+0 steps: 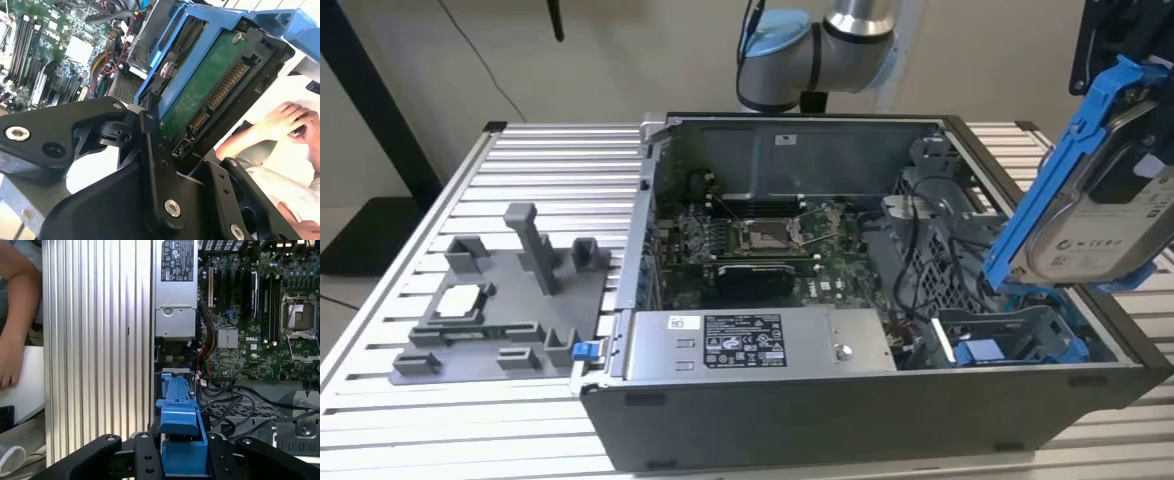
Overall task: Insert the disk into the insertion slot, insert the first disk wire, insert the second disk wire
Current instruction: 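Insert the disk into the insertion slot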
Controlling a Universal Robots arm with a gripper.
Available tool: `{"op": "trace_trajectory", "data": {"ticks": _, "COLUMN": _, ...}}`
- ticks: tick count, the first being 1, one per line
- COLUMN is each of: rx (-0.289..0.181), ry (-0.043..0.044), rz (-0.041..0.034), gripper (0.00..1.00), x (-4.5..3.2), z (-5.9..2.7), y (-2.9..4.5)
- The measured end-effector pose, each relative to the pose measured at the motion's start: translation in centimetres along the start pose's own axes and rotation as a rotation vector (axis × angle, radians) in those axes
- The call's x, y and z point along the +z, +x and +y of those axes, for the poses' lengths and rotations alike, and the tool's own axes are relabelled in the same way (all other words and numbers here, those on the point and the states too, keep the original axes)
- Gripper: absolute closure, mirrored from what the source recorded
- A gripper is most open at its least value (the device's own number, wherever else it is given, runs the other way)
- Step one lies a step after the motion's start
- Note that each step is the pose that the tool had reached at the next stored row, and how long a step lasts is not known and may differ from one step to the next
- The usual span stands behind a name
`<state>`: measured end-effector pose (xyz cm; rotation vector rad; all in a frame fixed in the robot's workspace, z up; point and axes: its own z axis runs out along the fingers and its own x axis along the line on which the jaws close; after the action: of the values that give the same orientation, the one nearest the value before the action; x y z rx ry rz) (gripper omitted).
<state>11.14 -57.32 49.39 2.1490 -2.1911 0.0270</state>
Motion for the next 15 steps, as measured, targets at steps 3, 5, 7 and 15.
{"op": "trace_trajectory", "data": {"ticks": 3, "rx": 0.0, "ry": 0.0, "rz": 0.0017, "gripper": 1.0, "x": 0.0, "z": 0.0, "y": 0.0}}
{"op": "trace_trajectory", "data": {"ticks": 5, "rx": 0.0, "ry": 0.0001, "rz": 0.0029, "gripper": 1.0, "x": 0.0, "z": 0.0, "y": 0.0}}
{"op": "trace_trajectory", "data": {"ticks": 7, "rx": 0.0, "ry": 0.0001, "rz": 0.004, "gripper": 1.0, "x": 0.0, "z": 0.0, "y": 0.0}}
{"op": "trace_trajectory", "data": {"ticks": 15, "rx": 0.0, "ry": 0.0004, "rz": 0.0052, "gripper": 1.0, "x": 0.11, "z": -0.01, "y": -0.01}}
